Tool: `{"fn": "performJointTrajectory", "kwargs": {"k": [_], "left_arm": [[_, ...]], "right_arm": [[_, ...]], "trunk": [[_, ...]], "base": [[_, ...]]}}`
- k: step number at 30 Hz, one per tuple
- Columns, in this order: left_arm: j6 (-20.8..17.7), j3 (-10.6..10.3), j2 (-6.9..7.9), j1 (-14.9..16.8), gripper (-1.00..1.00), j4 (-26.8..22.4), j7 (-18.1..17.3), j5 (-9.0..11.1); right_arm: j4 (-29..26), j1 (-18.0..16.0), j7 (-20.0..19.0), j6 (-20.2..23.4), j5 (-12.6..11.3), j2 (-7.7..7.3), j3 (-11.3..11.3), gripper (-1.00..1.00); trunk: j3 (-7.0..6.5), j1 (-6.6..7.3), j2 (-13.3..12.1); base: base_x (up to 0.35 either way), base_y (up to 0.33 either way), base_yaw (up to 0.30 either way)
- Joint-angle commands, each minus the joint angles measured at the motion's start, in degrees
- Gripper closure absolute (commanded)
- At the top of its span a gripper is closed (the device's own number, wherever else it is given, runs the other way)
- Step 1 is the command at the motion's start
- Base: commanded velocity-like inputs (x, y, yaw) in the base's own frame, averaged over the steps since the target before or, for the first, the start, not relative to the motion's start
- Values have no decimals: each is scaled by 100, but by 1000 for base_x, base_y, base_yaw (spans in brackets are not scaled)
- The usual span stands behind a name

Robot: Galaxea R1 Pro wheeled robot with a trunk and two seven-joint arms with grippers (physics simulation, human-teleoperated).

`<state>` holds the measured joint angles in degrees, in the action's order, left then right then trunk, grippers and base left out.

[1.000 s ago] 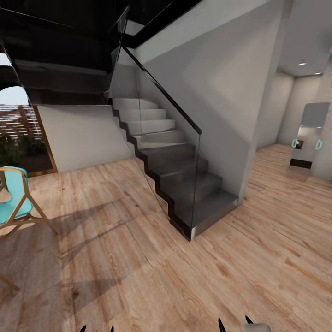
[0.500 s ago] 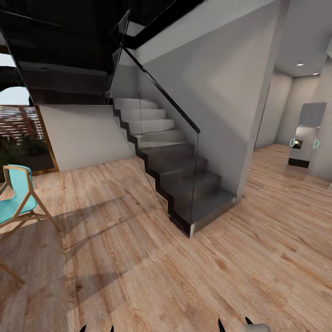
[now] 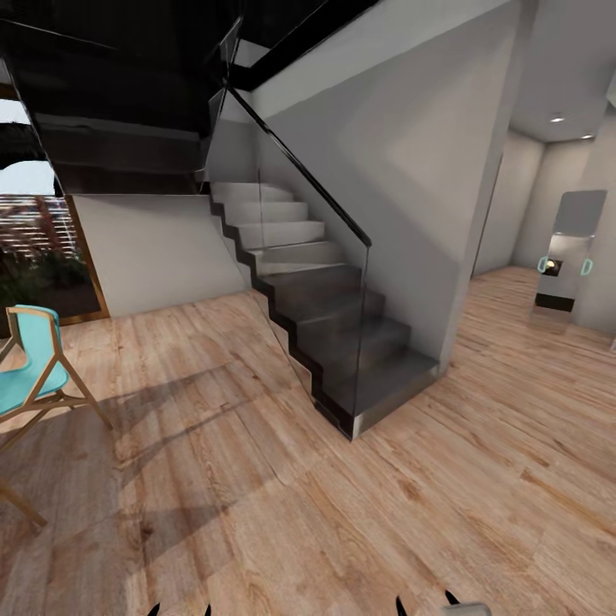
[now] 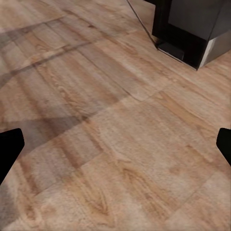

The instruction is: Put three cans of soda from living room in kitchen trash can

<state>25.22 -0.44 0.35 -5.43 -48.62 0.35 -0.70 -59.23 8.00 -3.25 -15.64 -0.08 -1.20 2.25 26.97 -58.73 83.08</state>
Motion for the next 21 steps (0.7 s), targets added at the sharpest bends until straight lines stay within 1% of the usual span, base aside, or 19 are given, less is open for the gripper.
{"fn": "performJointTrajectory", "kwargs": {"k": [1,9,21], "left_arm": [[0,0,0,1,-100,0,0,0],[0,0,0,3,-100,1,0,0],[0,0,0,-1,-100,2,0,0]], "right_arm": [[7,0,0,0,0,1,8,-100],[30,0,0,0,6,22,39,-100],[42,-1,0,0,9,23,46,-100]], "trunk": [[3,0,0],[47,0,0],[119,0,0]], "base": [[-1,0,69],[0,0,123],[0,0,167]]}}
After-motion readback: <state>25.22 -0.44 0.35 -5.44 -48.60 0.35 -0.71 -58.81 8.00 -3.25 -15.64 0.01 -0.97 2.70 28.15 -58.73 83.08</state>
